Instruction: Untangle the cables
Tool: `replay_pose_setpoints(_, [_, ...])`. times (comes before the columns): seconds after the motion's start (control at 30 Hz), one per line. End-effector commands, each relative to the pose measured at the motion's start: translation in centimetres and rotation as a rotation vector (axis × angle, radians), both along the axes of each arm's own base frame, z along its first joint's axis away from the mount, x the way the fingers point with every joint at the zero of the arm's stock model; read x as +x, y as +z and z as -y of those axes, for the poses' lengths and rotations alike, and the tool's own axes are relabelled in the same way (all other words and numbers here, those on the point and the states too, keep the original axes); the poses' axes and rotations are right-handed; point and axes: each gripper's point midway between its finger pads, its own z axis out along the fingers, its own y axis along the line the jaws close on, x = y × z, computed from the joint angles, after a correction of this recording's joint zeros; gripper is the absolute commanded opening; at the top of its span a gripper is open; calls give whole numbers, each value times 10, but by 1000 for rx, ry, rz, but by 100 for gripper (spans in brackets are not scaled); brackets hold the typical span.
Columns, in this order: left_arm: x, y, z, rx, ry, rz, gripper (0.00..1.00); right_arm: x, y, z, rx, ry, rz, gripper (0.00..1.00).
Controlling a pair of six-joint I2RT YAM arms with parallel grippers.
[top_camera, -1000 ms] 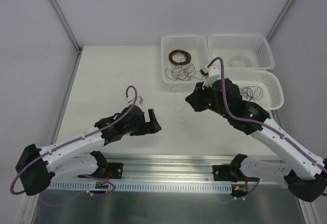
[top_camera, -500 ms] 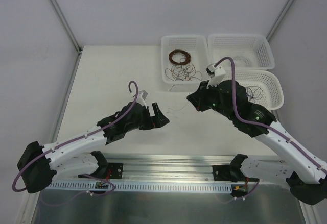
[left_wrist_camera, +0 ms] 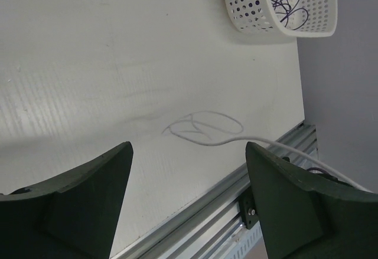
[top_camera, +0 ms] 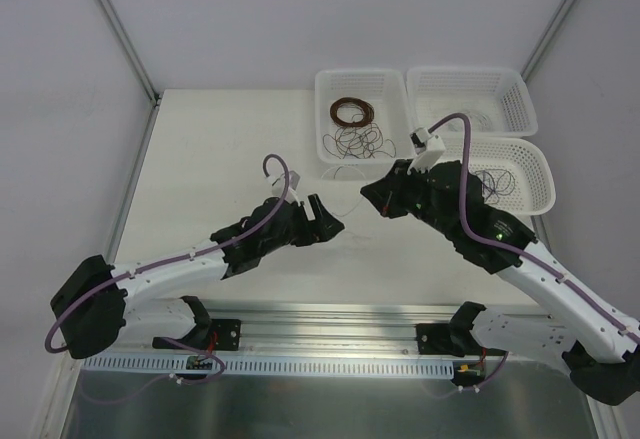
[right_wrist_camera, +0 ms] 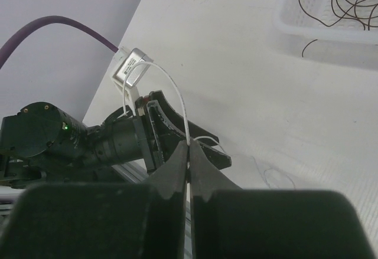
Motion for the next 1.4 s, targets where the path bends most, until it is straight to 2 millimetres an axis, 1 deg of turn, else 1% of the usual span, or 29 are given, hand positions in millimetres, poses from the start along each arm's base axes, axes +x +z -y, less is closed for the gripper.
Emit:
replay_pose_setpoints(0.0, [13,38,23,-110,-9,114,77,-3,22,-6,108,8,24,1])
replay_pose_setpoints(0.07, [12,37,30,-109,-33,134,77,-4,21,-6,111,8,21,1])
replay_pose_setpoints(0.1, [12,42,34,-123,-40,153,77,-4,23,-7,116,11,24,1])
replay_pose_setpoints(0.13, [9,40,36,-119,-53,160,77,-5,24,-7,120,12,23,1])
replay_pose_setpoints(0.2, [14,34,37,-101,-40,170,75,-6,25,-9,132,21,23,1])
replay_pose_setpoints(0.27, [18,26,37,-77,-19,165,68,-8,30,-10,153,29,23,1])
replay_pose_setpoints(0.3, [26,23,30,-58,35,173,66,-9,30,-11,155,38,22,1])
replay_pose_setpoints(0.33, [29,12,24,-39,80,140,60,-11,33,-11,162,44,24,1])
replay_pose_setpoints(0.37, [35,6,16,-17,140,126,57,-13,36,-11,168,50,28,1])
replay_pose_setpoints(0.4, [39,-3,8,11,198,104,53,-15,37,-11,168,57,28,1])
replay_pose_setpoints(0.43, [48,-12,-9,50,307,92,50,-15,40,-10,173,59,32,1])
replay_pose_setpoints(0.47, [52,-16,-15,68,346,91,46,-17,41,-10,177,64,32,1])
replay_pose_setpoints(0.53, [58,-14,-21,76,395,109,46,-21,45,-9,189,74,34,1])
replay_pose_setpoints(0.67, [65,-2,-9,54,370,153,54,-24,43,-6,189,71,27,1])
replay_pose_setpoints(0.73, [70,-6,-11,65,405,149,55,-26,44,-4,193,73,29,1])
replay_pose_setpoints(0.77, [74,-7,-17,66,439,146,55,-26,46,-3,193,72,32,1])
replay_pose_setpoints(0.87, [79,-11,-20,48,465,130,55,-29,48,-2,200,81,35,1])
replay_pose_setpoints(0.9, [84,-12,-24,41,484,119,55,-30,50,-2,202,83,37,1])
replay_pose_setpoints(0.97, [89,-20,-30,56,505,93,56,-33,53,1,206,86,41,1])
replay_pose_setpoints(1.0, [96,-24,-38,71,531,78,56,-33,58,3,212,85,51,1])
replay_pose_setpoints(1.1, [104,-42,-51,132,558,30,57,-33,63,13,171,63,83,1])
replay_pose_setpoints(1.13, [108,-55,-62,169,574,-1,57,-34,68,19,157,54,94,1])
replay_pose_setpoints(1.17, [109,-62,-69,184,582,-21,57,-31,70,26,128,30,117,1])
replay_pose_setpoints(1.2, [107,-72,-73,180,580,-61,57,-30,73,30,114,20,131,1])
replay_pose_setpoints(1.23, [110,-80,-87,186,611,-90,57,-31,79,36,103,8,146,1])
replay_pose_setpoints(1.27, [109,-84,-93,182,622,-110,57,-27,84,44,86,-24,169,1])
replay_pose_setpoints(1.3, [104,-94,-101,189,630,-139,57,-26,86,49,55,-38,193,1])
replay_pose_setpoints(1.33, [103,-93,-104,171,636,-148,57,-23,83,56,16,-62,196,1])
replay_pose_setpoints(1.37, [104,-93,-111,170,651,-149,57,-19,93,65,10,-104,221,1])
